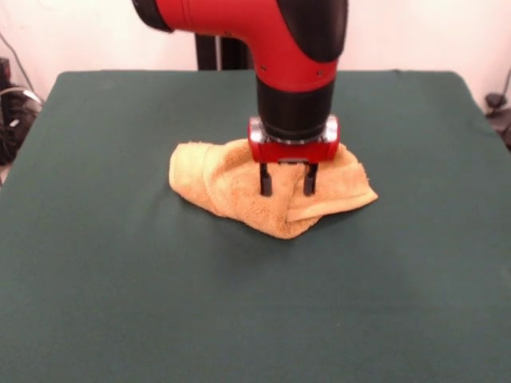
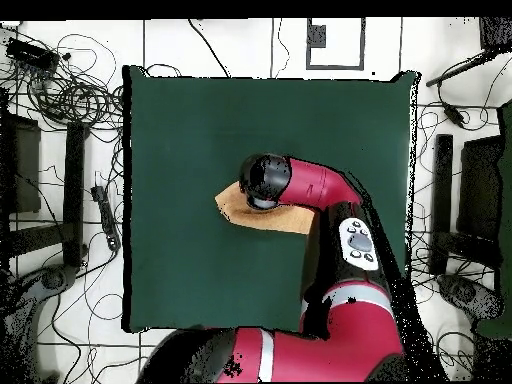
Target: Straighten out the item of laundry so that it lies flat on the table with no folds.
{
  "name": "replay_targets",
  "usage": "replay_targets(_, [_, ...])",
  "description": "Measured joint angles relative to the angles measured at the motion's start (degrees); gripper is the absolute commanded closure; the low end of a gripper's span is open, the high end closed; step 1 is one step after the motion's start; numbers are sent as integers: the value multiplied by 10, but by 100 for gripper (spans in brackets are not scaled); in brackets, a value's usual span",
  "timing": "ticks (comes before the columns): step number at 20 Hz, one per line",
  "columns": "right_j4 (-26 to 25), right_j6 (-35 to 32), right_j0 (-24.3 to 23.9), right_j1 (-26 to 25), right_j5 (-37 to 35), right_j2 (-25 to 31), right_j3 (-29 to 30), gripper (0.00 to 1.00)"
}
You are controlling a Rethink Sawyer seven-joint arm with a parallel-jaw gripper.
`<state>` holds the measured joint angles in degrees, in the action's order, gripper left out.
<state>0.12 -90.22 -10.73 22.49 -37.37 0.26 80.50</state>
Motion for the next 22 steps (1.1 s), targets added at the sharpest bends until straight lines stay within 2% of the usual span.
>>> replay_targets(4, [-19, 0, -21, 45, 28, 6, 61, 0])
replay_targets(5, [-35, 0, -36, 72, 50, 7, 100, 0])
replay_targets(9, [-67, 0, -63, 113, 99, 6, 166, 0])
replay_targets(11, [-77, 0, -71, 121, 119, 5, 184, 0])
replay_targets(17, [-128, 0, -92, 125, 252, -1, 253, 0])
replay_targets(22, [-148, 0, -90, 124, 292, 0, 275, 0])
